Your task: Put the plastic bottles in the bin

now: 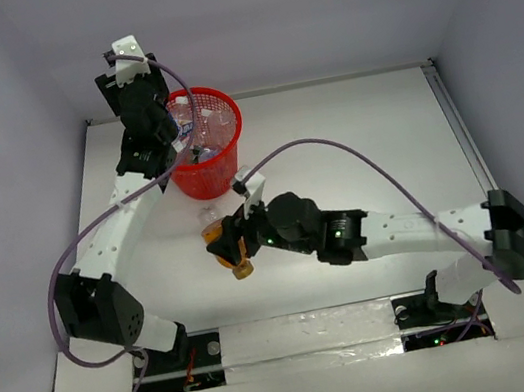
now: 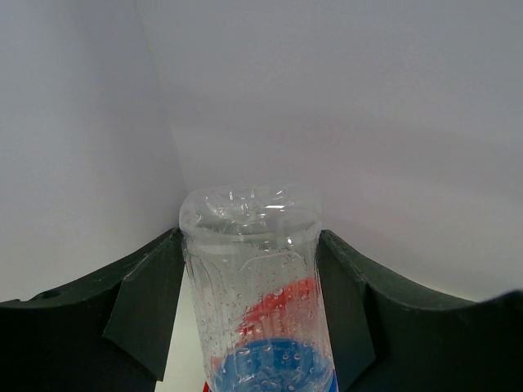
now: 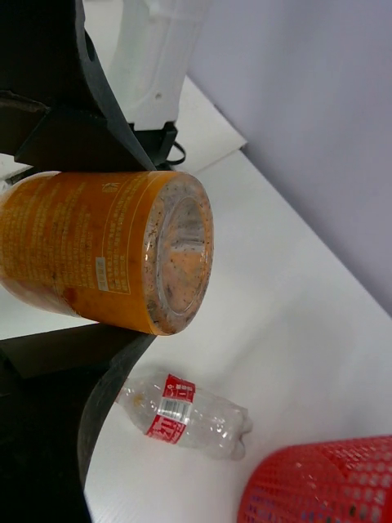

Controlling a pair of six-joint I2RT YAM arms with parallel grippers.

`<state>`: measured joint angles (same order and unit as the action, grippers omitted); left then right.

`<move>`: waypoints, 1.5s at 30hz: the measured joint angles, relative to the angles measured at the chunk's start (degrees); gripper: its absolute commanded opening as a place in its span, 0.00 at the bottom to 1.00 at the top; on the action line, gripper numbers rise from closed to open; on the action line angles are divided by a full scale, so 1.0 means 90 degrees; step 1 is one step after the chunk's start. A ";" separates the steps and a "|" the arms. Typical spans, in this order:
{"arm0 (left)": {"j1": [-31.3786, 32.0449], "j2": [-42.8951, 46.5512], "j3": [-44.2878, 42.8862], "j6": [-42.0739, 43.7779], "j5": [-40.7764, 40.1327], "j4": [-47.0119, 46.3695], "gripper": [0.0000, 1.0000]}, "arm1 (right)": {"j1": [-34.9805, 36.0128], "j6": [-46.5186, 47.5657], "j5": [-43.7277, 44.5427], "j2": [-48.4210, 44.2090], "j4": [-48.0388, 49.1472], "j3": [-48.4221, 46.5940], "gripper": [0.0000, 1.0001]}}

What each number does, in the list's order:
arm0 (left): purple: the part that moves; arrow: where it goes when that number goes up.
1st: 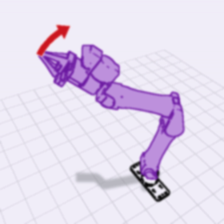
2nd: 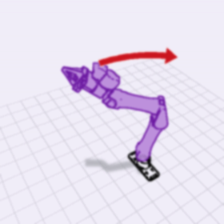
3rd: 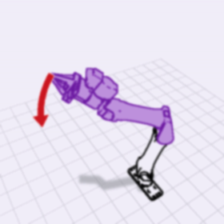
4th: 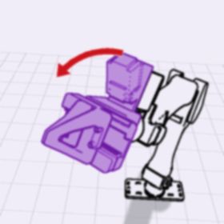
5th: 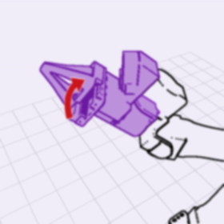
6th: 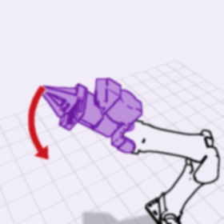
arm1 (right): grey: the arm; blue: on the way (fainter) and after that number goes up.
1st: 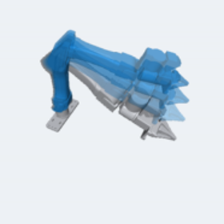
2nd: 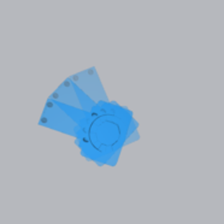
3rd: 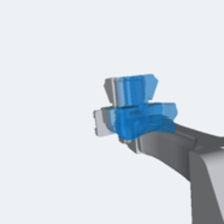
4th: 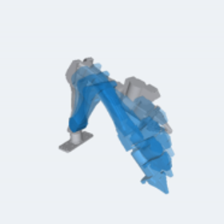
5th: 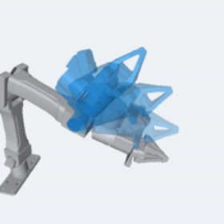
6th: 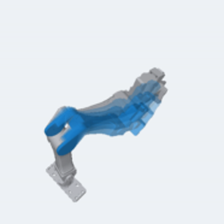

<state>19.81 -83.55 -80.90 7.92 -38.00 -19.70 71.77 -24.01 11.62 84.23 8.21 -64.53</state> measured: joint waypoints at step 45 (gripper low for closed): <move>0.0151 0.0636 0.0680 -0.1336 0.1044 -0.0100 0.75 | -0.1936 -0.0063 0.0993 -0.0384 -0.0301 -0.1093 0.37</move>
<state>21.17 -77.82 -74.78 -4.10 -28.60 -20.60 54.35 -24.58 20.56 80.77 5.50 -74.37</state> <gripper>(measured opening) 0.837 0.684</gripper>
